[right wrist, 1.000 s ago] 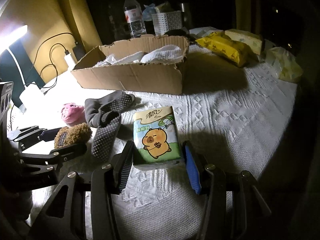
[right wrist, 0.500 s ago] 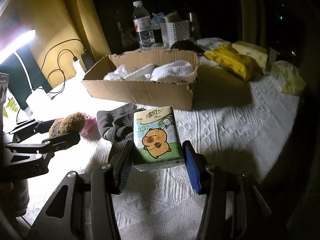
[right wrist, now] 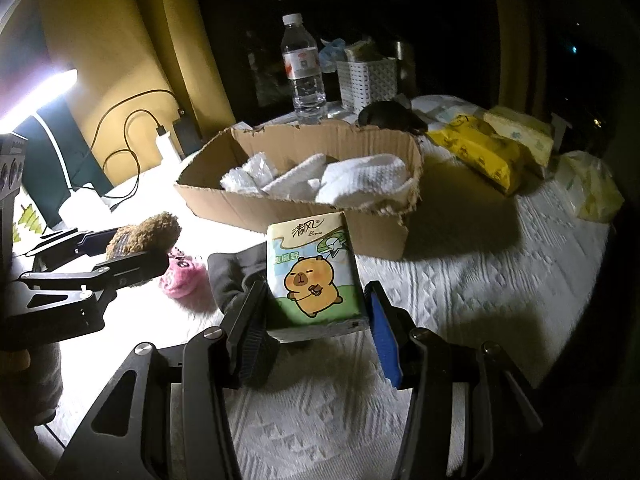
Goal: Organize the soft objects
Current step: 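Carry the brown plush and tissue pack over the cardboard box with both tools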
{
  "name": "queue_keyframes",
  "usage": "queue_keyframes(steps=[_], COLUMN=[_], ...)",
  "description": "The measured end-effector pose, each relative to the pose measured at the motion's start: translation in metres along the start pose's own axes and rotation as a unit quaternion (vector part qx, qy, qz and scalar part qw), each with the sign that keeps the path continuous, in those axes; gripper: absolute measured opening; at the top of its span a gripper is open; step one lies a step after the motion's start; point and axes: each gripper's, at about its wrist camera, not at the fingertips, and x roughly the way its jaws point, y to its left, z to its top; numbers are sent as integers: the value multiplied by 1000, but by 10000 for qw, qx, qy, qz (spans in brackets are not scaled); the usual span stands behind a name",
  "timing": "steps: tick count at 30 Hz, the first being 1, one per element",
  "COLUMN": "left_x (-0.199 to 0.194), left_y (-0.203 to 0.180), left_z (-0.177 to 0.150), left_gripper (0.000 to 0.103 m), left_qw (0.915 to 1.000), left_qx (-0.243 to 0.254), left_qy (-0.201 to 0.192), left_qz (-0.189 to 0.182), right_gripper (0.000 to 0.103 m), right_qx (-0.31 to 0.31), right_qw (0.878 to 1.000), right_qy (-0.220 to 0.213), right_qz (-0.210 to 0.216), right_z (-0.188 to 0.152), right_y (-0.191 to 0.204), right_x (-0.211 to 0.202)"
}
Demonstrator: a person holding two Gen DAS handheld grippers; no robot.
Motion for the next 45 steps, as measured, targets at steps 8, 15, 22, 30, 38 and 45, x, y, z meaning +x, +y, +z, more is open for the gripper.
queue_keyframes(steps=[8,15,22,30,38,45], left_x=[8,17,27,36,57,76], left_y=[9,19,27,37,43,51], left_z=[18,31,46,65,87,101], left_gripper=[59,59,59,59,59,60], left_qw=[9999,9997,9995,9989,9988,9987], left_qx=[-106,-176,-164,-136,-131,-155], left_qy=[-113,-160,-219,-296,-251,-226], left_qz=[19,69,184,323,411,431], right_gripper=[52,52,52,52,52,52], right_qx=[-82,-176,-258,-369,-406,-321], right_qw=[9999,9997,9994,9989,9983,9983], right_qy=[-56,-50,-85,-56,-99,-70], right_qz=[81,141,209,276,415,474], right_z=[19,34,49,66,84,95], right_y=[3,4,7,7,4,0], right_x=[10,23,33,46,61,77])
